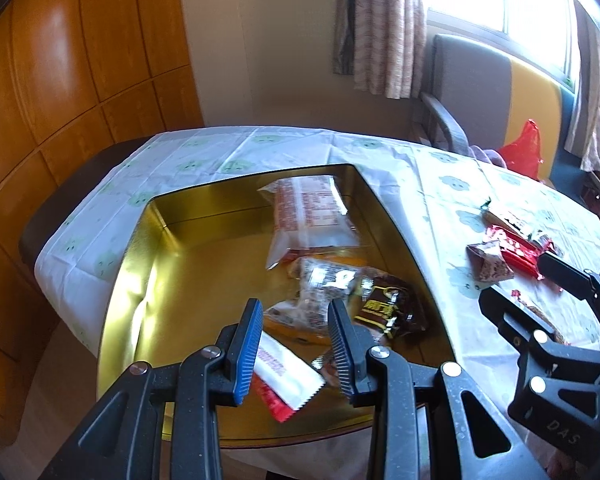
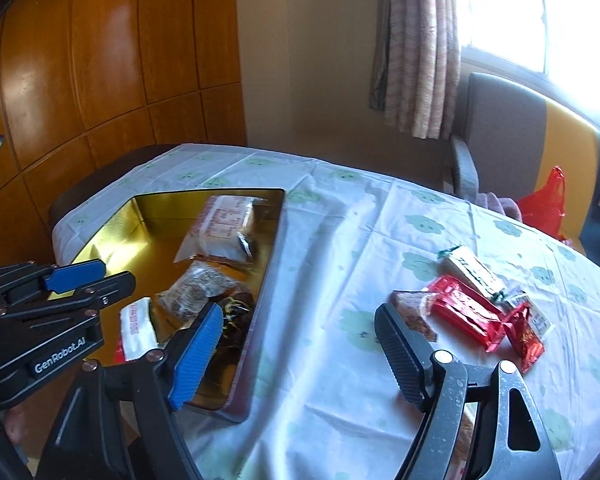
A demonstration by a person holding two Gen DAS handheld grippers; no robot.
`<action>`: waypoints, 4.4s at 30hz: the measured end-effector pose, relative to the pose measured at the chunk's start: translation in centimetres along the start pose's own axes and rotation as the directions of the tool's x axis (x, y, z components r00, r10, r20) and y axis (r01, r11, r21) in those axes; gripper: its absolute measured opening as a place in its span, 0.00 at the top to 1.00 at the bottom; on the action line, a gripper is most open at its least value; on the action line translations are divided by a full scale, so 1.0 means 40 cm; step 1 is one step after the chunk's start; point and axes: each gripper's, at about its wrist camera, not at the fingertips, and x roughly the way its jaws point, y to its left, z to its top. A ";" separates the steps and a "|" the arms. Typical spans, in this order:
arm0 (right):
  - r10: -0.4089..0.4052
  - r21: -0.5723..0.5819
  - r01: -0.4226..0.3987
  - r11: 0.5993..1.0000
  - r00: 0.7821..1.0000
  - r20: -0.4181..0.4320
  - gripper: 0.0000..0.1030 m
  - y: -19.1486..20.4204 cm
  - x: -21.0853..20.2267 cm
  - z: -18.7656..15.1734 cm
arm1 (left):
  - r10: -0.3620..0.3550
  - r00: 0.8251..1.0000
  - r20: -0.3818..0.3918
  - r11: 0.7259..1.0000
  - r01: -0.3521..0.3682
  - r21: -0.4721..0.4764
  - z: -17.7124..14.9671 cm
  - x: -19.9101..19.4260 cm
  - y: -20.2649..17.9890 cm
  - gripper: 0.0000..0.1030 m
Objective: Organize snacks
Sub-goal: 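Move both grippers to the table and grasp the clear grain bar with the left gripper, then lift the grain bar with the left gripper while the right grasps a red foil packet, then lower the grain bar into the tin and open the left gripper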
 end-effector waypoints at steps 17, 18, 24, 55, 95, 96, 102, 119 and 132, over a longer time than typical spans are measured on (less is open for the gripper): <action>-0.114 0.074 0.115 0.991 0.993 -0.009 0.18 -0.140 -0.020 -0.037 | -0.146 0.989 -0.027 0.978 0.148 0.149 0.031 -0.009 -0.172 0.67; -0.129 0.085 0.130 0.988 0.992 -0.013 0.18 -0.161 -0.027 -0.046 | -0.159 0.987 -0.032 0.974 0.162 0.161 0.032 -0.008 -0.186 0.67; -0.248 0.198 0.258 0.946 0.966 -0.076 0.17 -0.324 -0.078 -0.125 | -0.272 0.954 -0.123 0.929 0.294 0.226 0.029 0.019 -0.304 0.67; -0.283 0.400 0.359 0.843 0.929 -0.237 0.18 -0.573 -0.118 -0.321 | -0.372 0.869 -0.326 0.832 0.468 0.298 -0.060 0.177 -0.552 0.71; -0.044 0.016 0.052 0.999 0.941 -0.334 0.66 -0.566 0.164 -0.115 | -0.392 0.894 -0.217 0.813 0.447 0.372 -0.108 0.163 -0.525 0.70; -0.030 0.043 0.047 0.998 0.942 -0.335 0.66 -0.560 0.152 -0.123 | -0.392 0.894 -0.216 0.813 0.446 0.373 -0.108 0.162 -0.525 0.70; 0.054 0.161 -0.001 0.987 0.945 -0.324 0.66 -0.511 0.084 -0.176 | -0.379 0.903 -0.204 0.813 0.430 0.393 -0.112 0.156 -0.529 0.71; -0.026 0.166 0.074 0.983 0.962 -0.271 0.65 -0.475 0.066 -0.203 | -0.408 0.910 -0.076 0.879 0.414 0.236 0.011 0.026 -0.334 0.71; -0.089 0.129 0.128 0.983 0.959 -0.270 0.65 -0.452 0.066 -0.205 | -0.158 0.981 -0.110 0.961 0.127 -0.245 0.107 0.138 0.202 0.71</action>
